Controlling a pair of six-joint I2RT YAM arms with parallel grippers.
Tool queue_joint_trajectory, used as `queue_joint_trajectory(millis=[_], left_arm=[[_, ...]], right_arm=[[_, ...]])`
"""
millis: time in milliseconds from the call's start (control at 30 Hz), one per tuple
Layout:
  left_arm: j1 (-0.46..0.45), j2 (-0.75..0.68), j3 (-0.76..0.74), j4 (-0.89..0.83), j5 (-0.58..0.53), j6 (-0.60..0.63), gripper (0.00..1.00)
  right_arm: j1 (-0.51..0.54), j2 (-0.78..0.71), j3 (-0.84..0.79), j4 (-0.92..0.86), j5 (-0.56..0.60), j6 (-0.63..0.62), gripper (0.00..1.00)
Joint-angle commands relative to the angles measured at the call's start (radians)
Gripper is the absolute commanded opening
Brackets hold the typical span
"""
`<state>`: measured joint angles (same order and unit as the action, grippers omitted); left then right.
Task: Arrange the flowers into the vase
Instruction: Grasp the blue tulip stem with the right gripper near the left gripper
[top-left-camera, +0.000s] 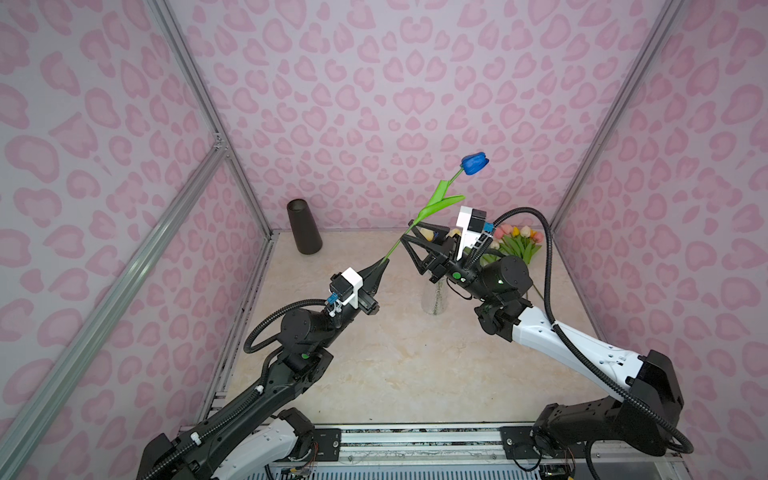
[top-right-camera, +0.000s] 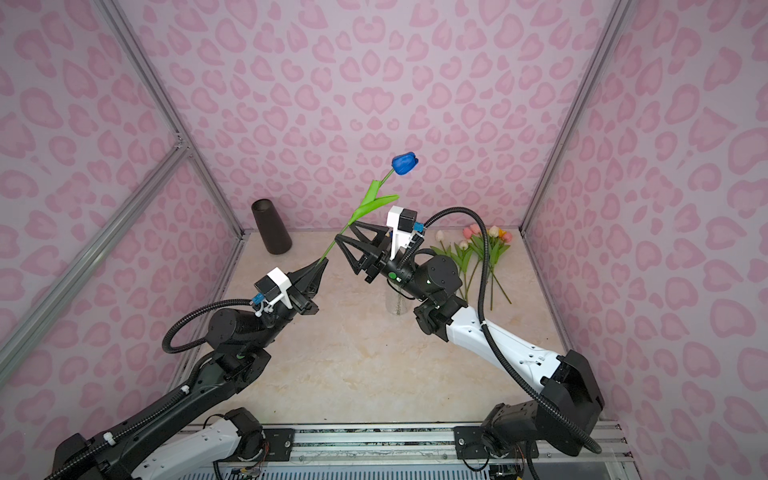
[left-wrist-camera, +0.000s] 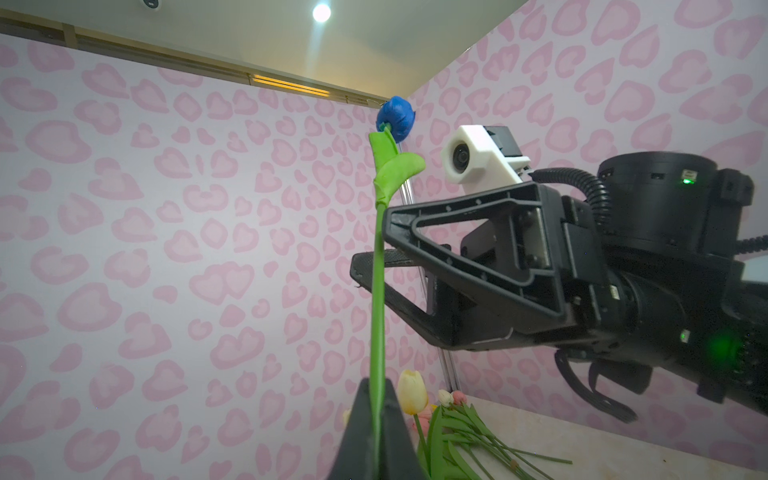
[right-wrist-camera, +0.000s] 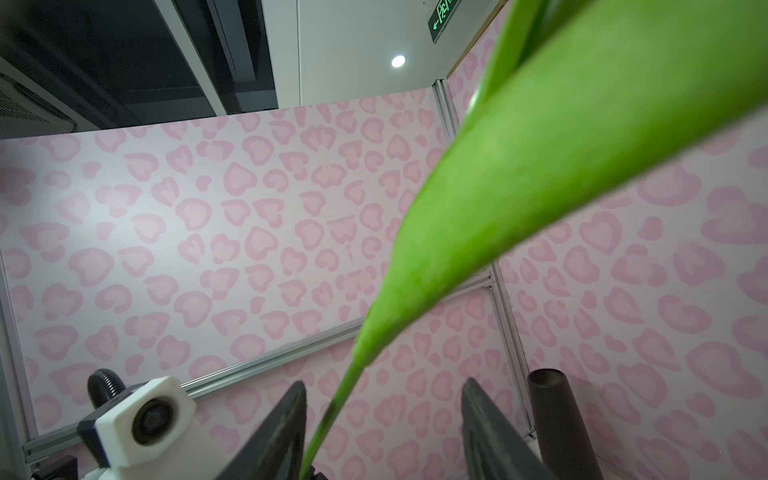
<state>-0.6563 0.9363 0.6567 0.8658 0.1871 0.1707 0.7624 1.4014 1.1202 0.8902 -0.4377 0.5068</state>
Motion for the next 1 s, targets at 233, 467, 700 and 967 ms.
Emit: queue_joint_trajectory(millis=[233, 467, 700, 967], left_arm=[[0.001, 0.012, 0.005, 0.041, 0.009, 0.013, 0.04], [0.001, 0.011, -0.003, 0.041, 0.006, 0.018, 0.03], [0.001, 0.010, -0.031, 0.048, -0.042, 0.034, 0.99], [0.010, -0.042, -0.155, 0.022, -0.200, 0.036, 0.98]], right_arm=[[0.005, 0.019, 0.031, 0.060, -0.071, 0.016, 0.14], [0.015, 0.018, 0.047, 0.026, -0.071, -0.009, 0.00], [0.009, -0.026, 0.089, -0.148, -0.050, -0.118, 0.00], [-0.056, -0.130, 0.119, -0.506, 0.082, -0.234, 0.00]])
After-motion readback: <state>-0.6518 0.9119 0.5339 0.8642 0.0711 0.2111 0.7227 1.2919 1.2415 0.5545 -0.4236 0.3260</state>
